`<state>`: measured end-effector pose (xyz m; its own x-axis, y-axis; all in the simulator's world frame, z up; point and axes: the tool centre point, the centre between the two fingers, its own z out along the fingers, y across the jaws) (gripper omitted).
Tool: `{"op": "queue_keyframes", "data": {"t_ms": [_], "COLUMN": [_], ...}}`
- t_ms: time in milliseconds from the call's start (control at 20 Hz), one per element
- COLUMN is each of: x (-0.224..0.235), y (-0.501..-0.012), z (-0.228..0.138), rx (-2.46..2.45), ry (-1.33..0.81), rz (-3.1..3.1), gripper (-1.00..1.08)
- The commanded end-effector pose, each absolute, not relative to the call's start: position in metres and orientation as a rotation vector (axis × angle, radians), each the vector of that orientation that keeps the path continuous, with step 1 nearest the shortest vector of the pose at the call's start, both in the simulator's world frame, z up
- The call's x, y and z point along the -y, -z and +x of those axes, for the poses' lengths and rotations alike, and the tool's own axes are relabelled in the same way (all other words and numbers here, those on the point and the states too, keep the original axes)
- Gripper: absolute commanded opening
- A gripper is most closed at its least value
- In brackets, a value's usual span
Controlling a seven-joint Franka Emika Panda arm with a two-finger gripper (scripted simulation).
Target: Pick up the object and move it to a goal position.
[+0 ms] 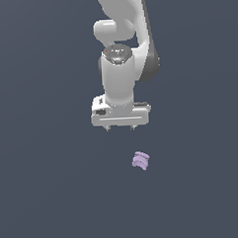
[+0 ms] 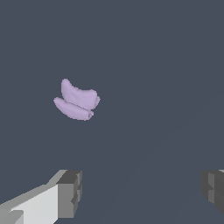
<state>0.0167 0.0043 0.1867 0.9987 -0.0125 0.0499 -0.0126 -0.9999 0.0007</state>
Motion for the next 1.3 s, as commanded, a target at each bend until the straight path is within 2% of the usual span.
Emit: {"op": "queue_keyframes", "data": {"t_ms": [0,550,1250], "x": [-0.004,-0.005,-0.017], "y": [-0.187,-0.172,-0.163], "z": [0.017,0.006,0.021], "rx": [0.02,-0.041,-0.292], "ry": [-0.078,-0.017,-0.01], "rz": [3.14,3.115,3.098], "gripper": [1.0,1.0,1.0]}}
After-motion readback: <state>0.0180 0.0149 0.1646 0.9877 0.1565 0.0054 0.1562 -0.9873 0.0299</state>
